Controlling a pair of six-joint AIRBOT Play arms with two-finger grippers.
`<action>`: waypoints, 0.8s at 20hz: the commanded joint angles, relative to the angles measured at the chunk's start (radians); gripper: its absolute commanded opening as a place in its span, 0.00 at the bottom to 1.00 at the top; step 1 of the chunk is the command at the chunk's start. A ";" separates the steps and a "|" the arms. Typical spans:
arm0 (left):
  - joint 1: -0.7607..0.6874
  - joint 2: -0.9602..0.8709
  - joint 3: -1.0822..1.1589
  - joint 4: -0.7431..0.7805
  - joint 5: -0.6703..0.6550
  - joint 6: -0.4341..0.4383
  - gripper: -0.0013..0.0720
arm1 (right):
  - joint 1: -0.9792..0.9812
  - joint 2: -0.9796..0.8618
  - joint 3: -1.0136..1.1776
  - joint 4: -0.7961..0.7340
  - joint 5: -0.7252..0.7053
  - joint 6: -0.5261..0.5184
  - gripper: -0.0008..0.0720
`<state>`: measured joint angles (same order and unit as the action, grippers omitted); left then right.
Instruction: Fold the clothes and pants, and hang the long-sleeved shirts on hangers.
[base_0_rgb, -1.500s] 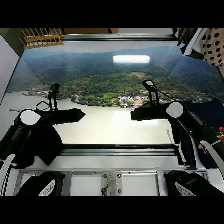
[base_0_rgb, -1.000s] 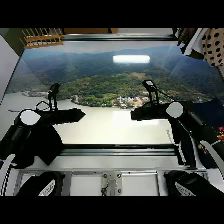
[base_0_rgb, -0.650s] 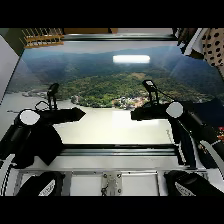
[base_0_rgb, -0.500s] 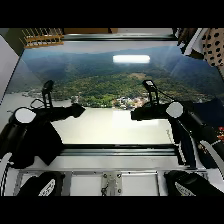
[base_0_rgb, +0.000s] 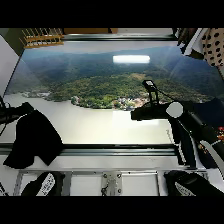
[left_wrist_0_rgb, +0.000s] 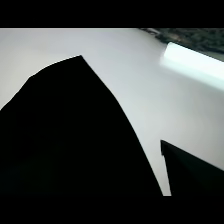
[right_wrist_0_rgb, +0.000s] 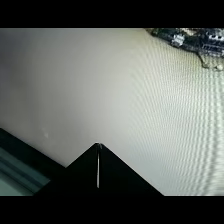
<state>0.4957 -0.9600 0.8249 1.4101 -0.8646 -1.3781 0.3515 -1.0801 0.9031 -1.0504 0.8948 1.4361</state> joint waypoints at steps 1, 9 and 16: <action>0.061 -0.112 -0.043 0.058 0.075 -0.006 0.96 | 0.001 -0.001 -0.001 0.000 0.000 0.000 0.03; 0.048 -0.361 -0.046 0.018 0.026 -0.092 0.92 | 0.001 -0.001 -0.001 0.000 0.000 0.000 0.03; -0.123 -0.192 -0.046 -0.365 0.009 -0.058 0.03 | 0.001 -0.001 -0.001 0.001 -0.001 0.001 0.03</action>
<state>0.4690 -1.2270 0.7792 1.2125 -0.8482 -1.4460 0.3515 -1.0801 0.9031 -1.0508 0.8948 1.4357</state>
